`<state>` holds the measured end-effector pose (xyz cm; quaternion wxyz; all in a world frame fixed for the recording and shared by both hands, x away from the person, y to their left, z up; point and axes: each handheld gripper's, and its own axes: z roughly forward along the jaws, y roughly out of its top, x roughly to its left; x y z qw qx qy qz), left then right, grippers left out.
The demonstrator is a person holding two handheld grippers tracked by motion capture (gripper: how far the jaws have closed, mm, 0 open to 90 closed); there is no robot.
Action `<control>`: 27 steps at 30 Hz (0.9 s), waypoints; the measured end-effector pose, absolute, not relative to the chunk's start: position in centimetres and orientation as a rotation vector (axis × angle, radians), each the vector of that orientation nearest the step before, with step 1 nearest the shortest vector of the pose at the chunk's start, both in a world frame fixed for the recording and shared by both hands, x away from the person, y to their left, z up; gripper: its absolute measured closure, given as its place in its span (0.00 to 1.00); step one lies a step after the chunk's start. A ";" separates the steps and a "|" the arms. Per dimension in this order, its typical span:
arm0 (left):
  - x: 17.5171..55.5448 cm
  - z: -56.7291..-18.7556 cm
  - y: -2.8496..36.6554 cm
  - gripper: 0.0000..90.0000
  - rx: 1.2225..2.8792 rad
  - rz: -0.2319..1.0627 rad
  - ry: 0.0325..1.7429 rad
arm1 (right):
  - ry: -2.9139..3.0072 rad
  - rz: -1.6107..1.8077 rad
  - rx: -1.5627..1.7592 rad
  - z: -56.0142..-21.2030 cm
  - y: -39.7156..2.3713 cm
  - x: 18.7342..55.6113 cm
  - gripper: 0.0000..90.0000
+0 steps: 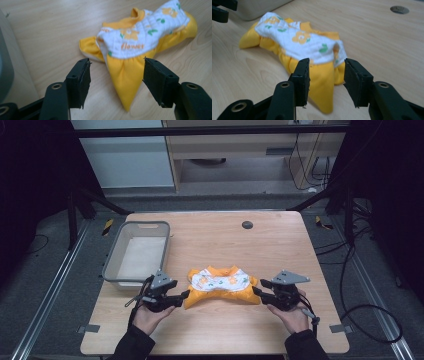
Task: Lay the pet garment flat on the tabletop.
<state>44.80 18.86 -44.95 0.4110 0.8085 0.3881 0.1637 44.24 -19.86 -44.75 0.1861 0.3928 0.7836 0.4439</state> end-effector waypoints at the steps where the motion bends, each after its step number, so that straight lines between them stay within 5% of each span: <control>1: 44.8 -45.0 18.9 0.42 2.035 0.412 0.977 | 2.207 1.250 1.106 -44.7 -19.9 44.2 0.61; 12: 44.0 -48.3 17.1 0.50 2.154 0.394 0.983 | 2.314 1.138 1.110 -48.7 -19.6 43.8 0.52; 16: 44.5 -48.7 16.5 0.61 2.189 0.382 1.006 | 2.340 1.080 1.099 -49.5 -18.3 44.7 0.56; 18: 44.6 -48.7 16.6 0.76 2.199 0.367 1.021 | 2.368 1.071 1.098 -49.4 -18.1 44.8 0.74; 19: 44.7 -48.6 16.7 0.76 2.194 0.355 1.027 | 2.368 1.071 1.098 -49.4 -18.1 44.8 0.74; 20: 44.8 -48.3 17.0 0.86 2.182 0.341 1.027 | 2.371 1.072 1.090 -49.0 -18.3 44.6 0.88; 27: 44.2 -46.2 17.7 0.94 2.116 0.322 0.990 | 2.333 1.199 1.077 -46.9 -19.0 43.8 0.95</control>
